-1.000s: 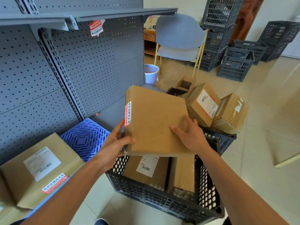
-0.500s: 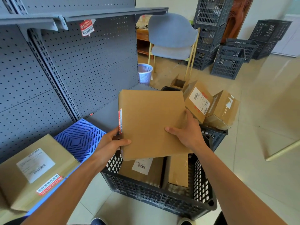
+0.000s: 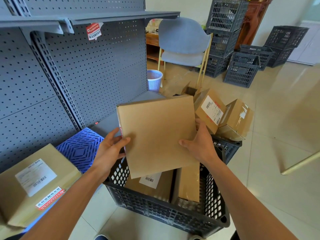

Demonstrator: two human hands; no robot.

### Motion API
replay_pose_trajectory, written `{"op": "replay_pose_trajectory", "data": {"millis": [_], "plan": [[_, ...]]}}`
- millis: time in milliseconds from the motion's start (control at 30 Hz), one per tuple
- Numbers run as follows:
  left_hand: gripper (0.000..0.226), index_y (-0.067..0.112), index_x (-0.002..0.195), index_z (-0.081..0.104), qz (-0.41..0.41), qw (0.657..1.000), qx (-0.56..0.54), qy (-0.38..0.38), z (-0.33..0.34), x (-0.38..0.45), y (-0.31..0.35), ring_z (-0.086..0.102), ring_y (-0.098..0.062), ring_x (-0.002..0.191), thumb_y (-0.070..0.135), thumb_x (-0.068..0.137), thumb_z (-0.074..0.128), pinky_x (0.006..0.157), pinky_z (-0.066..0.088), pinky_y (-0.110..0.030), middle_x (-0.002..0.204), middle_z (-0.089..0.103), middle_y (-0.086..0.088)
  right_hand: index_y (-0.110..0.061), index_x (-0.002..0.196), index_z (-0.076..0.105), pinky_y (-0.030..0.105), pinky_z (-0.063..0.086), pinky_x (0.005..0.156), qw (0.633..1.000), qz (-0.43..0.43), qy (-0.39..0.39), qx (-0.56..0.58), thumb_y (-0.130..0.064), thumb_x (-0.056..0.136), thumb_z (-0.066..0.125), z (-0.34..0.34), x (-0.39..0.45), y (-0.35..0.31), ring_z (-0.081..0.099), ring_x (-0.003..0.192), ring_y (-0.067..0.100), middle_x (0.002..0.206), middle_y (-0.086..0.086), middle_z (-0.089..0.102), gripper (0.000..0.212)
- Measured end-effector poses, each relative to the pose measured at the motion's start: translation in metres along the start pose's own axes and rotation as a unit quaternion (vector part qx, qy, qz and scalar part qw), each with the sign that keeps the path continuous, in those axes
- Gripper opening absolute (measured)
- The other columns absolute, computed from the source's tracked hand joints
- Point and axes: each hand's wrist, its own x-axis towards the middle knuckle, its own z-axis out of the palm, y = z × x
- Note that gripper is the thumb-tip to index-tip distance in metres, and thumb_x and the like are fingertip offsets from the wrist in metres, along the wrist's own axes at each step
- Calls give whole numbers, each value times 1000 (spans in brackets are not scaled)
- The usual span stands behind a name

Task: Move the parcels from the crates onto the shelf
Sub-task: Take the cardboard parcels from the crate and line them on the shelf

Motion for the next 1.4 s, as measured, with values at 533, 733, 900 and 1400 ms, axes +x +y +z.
{"op": "replay_pose_trajectory", "data": {"millis": [533,733,900,1400], "plan": [[68,26,126,60,-17,997,-76,21,-10,0,6,63,-17,120,76,80,53,105,48,-56,128,68,0,-55,130,46,13,45,82,986,-89,72,122,-55,98,55,-6,-18,-22,55,110,-14,121,-32,57,33],[82,36,140,55,-8,998,-62,8,-5,-9,13,58,-14,126,83,74,45,108,44,-57,134,65,7,-52,116,53,34,52,97,983,-58,86,150,-67,94,49,-2,-19,-21,54,106,-10,112,-36,54,27],[95,40,144,51,-20,997,-69,3,-6,-12,17,53,-14,132,93,66,47,106,44,-54,141,60,7,-46,119,53,50,54,100,976,-21,84,198,-68,94,49,-3,-15,-15,58,110,-1,113,-32,57,33],[47,33,133,62,-64,984,-165,-11,-13,-3,13,64,-22,119,51,90,63,93,54,-59,133,66,-1,-30,148,44,45,46,112,980,-72,-20,182,7,99,52,-5,-14,-4,53,131,3,132,-16,62,62]]}}
